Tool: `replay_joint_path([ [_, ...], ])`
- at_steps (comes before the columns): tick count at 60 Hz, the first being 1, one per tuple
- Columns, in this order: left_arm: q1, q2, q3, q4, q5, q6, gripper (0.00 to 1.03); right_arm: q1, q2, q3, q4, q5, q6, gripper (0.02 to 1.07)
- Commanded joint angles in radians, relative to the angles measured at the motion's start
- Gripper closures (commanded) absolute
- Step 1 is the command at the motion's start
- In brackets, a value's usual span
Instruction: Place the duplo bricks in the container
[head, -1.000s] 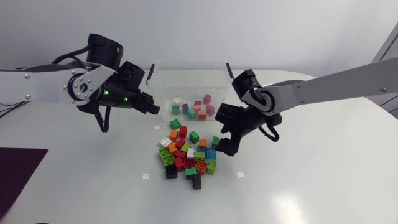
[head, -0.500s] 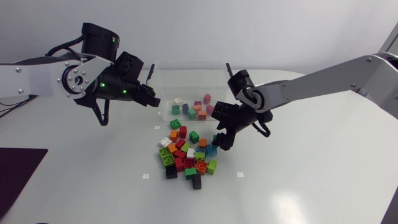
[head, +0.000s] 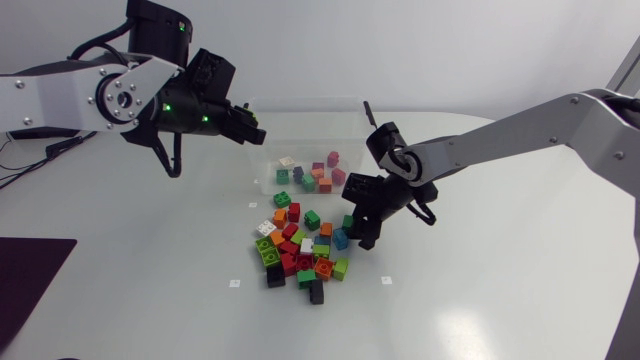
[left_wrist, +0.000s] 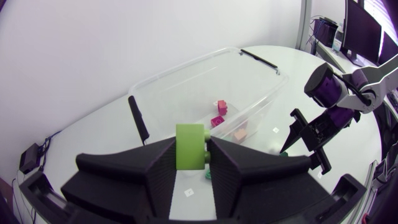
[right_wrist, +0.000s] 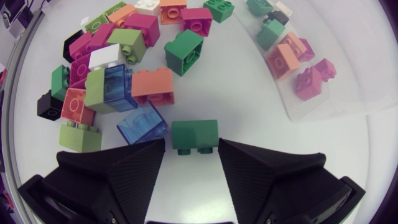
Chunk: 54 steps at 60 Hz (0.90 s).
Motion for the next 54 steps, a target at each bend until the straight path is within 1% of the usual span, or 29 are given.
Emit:
replay_joint_path([
  [1,-0.012,0.033,0.039,-0.01,0.004,-0.018,0.77,-0.002,0.02,-0.03,-0.007,-0.02,-0.03,0.51],
  [4,-0.015,0.04,0.046,-0.01,0.005,-0.019,0.77,-0.002,0.02,-0.027,-0.004,-0.024,-0.03,0.54],
  [10,-0.02,0.053,0.066,-0.01,0.004,-0.024,0.77,0.003,0.028,-0.016,-0.002,-0.031,-0.026,0.54],
  [16,-0.022,0.079,0.091,-0.01,0.005,-0.035,0.77,0.009,0.029,-0.019,0.002,-0.034,-0.021,0.67],
  [20,-0.022,0.096,0.109,-0.008,0.005,-0.045,0.77,0.014,0.031,-0.027,0.009,-0.04,-0.019,0.78],
  [31,-0.014,0.168,0.178,0.001,0.005,-0.079,0.77,0.009,0.008,-0.046,0.013,-0.047,-0.009,0.78],
  [39,0.0,0.24,0.24,0.004,0.005,-0.105,0.75,-0.023,-0.067,-0.075,0.002,-0.05,-0.012,0.78],
  [46,0.003,0.276,0.266,0.026,0.005,-0.119,0.73,-0.058,-0.14,-0.085,-0.039,-0.063,-0.023,0.78],
  [48,0.004,0.285,0.272,0.039,0.005,-0.119,0.68,-0.066,-0.156,-0.087,-0.048,-0.069,-0.026,0.78],
  [50,0.008,0.294,0.274,0.059,0.005,-0.121,0.59,-0.074,-0.179,-0.09,-0.059,-0.073,-0.027,0.78],
  [51,0.008,0.296,0.274,0.064,0.005,-0.119,0.57,-0.077,-0.193,-0.09,-0.062,-0.075,-0.029,0.78],
  [54,0.014,0.299,0.267,0.089,0.004,-0.124,0.41,-0.087,-0.221,-0.092,-0.074,-0.077,-0.03,0.78],
])
